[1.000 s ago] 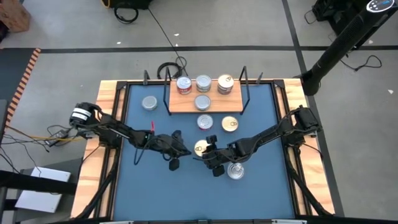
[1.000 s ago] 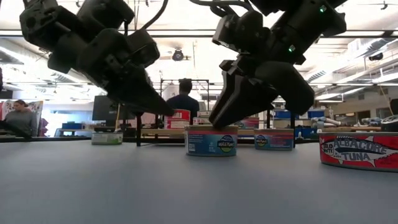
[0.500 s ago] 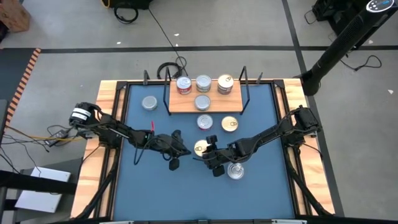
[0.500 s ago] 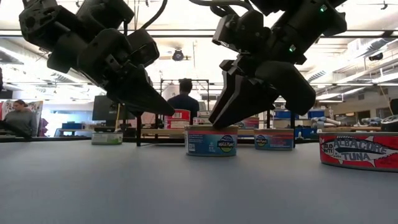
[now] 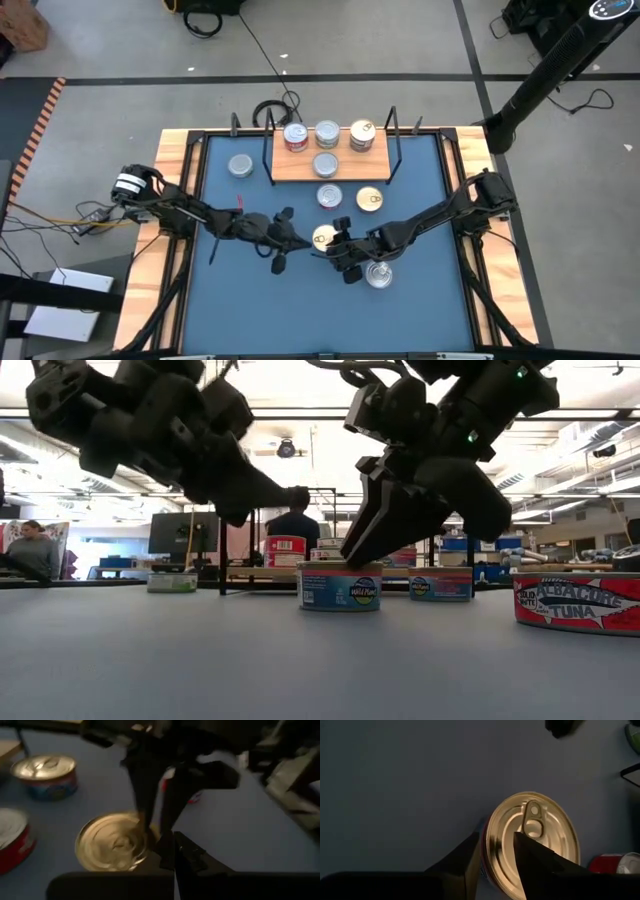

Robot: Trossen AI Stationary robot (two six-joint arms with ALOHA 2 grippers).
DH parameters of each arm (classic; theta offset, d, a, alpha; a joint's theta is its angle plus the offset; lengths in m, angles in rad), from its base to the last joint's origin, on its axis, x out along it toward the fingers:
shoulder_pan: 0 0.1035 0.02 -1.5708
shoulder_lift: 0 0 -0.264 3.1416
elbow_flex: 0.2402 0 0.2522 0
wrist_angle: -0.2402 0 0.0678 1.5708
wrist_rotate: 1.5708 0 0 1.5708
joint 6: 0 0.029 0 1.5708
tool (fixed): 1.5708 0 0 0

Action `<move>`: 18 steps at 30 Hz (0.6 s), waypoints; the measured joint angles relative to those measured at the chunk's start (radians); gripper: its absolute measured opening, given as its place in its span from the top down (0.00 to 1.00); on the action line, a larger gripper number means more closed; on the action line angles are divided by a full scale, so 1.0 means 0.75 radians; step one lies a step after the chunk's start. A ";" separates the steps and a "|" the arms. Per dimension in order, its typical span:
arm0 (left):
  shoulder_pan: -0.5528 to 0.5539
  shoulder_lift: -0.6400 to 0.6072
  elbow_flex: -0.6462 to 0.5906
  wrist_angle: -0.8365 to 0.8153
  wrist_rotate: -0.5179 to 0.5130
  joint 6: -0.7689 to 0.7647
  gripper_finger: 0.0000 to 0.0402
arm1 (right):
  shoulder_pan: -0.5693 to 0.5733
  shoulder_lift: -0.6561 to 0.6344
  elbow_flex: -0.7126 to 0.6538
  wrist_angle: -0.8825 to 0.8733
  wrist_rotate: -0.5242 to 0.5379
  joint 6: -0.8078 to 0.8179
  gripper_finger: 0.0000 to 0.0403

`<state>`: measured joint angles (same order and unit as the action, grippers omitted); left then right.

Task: Stack canned seafood by type on shelf
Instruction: Put the blue tuna can aligned with the stacked blue tuna can on the shelf

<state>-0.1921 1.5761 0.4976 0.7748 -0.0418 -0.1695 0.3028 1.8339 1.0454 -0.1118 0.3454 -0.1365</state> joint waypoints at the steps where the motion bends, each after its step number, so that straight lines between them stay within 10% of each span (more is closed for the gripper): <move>1: 0.000 0.000 -0.017 0.046 0.012 0.002 1.00 | 0.003 -0.010 0.000 -0.005 0.000 0.003 0.69; 18: 0.002 -0.029 -0.219 0.340 -0.019 0.015 1.00 | -0.033 -0.114 0.198 -0.313 -0.164 0.112 0.98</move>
<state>-0.1909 1.5540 0.3335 1.0296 -0.0558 -0.1586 0.2779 1.7485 1.1941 -0.3464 0.2228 -0.0527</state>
